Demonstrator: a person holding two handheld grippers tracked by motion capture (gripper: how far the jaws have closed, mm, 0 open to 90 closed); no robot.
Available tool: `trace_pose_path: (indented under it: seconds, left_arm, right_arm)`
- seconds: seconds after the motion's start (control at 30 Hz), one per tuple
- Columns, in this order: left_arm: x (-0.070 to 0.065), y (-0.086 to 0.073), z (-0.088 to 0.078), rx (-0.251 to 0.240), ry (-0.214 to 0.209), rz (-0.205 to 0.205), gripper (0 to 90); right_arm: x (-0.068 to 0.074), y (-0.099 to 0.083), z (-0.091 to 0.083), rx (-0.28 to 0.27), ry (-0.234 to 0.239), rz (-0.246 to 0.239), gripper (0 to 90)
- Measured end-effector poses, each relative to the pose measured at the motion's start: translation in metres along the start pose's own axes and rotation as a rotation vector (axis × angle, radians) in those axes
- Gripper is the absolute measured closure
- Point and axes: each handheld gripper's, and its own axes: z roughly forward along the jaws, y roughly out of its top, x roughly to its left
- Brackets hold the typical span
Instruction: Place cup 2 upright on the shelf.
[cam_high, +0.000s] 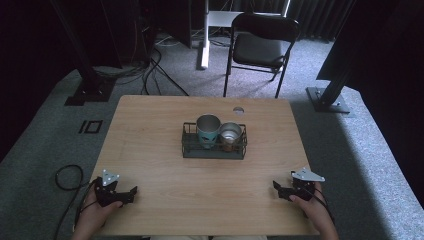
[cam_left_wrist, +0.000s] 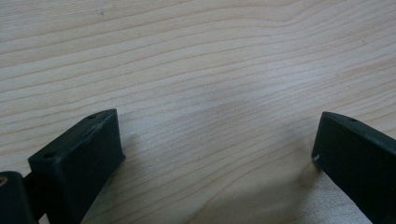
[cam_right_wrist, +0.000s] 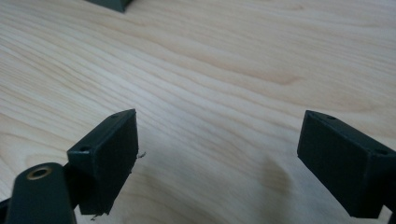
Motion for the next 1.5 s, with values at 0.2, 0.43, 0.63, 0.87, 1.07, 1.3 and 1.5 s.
trace_pose_path:
  seconds: [0.2,0.43,0.63,0.87,1.07,1.3,1.5]
  left_arm:
    - [0.0,0.0,0.0,0.0,0.0,0.0,2.2]
    - [0.0,0.0,0.0,0.0,0.0,0.0,2.2]
    - [0.0,0.0,0.0,0.0,0.0,0.0,2.2]
    - [0.0,0.0,0.0,0.0,0.0,0.0,2.2]
    - [0.0,0.0,0.0,0.0,0.0,0.0,2.2]
    - [0.0,0.0,0.0,0.0,0.0,0.0,2.1]
    - [0.0,0.0,0.0,0.0,0.0,0.0,2.2]
  right_arm:
    - [0.003,-0.004,-0.003,0.037,-0.035,0.002,12.3]
    - [0.005,-0.009,-0.008,0.059,-0.082,0.067,12.3]
    - [0.004,-0.012,-0.011,0.087,-0.127,0.124,12.9]
    - [0.004,-0.013,-0.013,0.088,-0.169,0.19,13.0]
    - [0.003,-0.013,-0.012,0.096,-0.197,0.202,11.5]
    - [0.006,-0.013,-0.012,0.096,-0.216,0.219,11.5]
    - [0.006,-0.013,-0.012,0.096,-0.217,0.222,11.5]
